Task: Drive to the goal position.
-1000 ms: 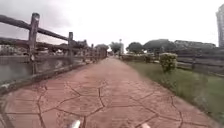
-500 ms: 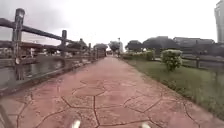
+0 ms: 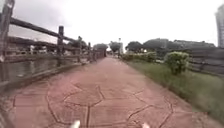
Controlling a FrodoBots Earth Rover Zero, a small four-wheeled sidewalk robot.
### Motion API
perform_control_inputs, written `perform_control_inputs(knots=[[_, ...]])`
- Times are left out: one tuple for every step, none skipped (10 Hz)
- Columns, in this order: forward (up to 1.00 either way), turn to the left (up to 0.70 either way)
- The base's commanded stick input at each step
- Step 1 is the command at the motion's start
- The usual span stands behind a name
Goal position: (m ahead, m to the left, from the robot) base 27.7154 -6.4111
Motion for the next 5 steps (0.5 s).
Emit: perform_control_inputs(knots=[[0.7,0.0],[0.7,0.0],[0.7,0.0],[0.7,0.0],[0.7,0.0]])
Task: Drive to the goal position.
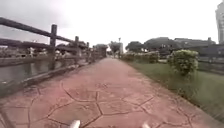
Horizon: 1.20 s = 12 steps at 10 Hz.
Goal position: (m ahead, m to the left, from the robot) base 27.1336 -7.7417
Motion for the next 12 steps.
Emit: perform_control_inputs(knots=[[0.7,0.0],[0.7,0.0],[0.7,0.0],[0.7,0.0],[0.7,0.0],[0.7,0.0],[0.7,0.0],[0.7,0.0],[0.7,0.0],[0.7,0.0],[0.7,0.0],[0.7,0.0]])
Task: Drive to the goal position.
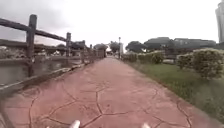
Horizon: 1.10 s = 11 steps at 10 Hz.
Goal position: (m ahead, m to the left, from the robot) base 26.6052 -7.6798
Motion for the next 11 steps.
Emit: perform_control_inputs(knots=[[0.7,0.0],[0.7,0.0],[0.7,0.0],[0.7,0.0],[0.7,0.0],[0.7,0.0],[0.7,0.0],[0.7,0.0],[0.7,0.0],[0.7,0.0],[0.7,0.0]])
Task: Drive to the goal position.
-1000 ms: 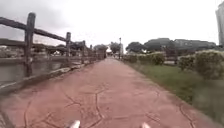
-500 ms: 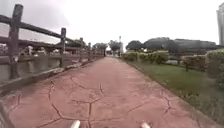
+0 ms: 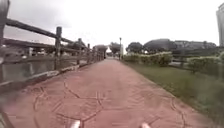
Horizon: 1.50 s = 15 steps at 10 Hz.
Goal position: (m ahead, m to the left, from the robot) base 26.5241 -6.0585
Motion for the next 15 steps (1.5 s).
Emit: perform_control_inputs(knots=[[0.7,0.0],[0.7,0.0],[0.7,0.0],[0.7,0.0],[0.7,0.0],[0.7,0.0],[0.7,0.0],[0.7,0.0],[0.7,0.0],[0.7,0.0],[0.7,0.0],[0.7,0.0],[0.7,0.0],[0.7,0.0],[0.7,0.0]])
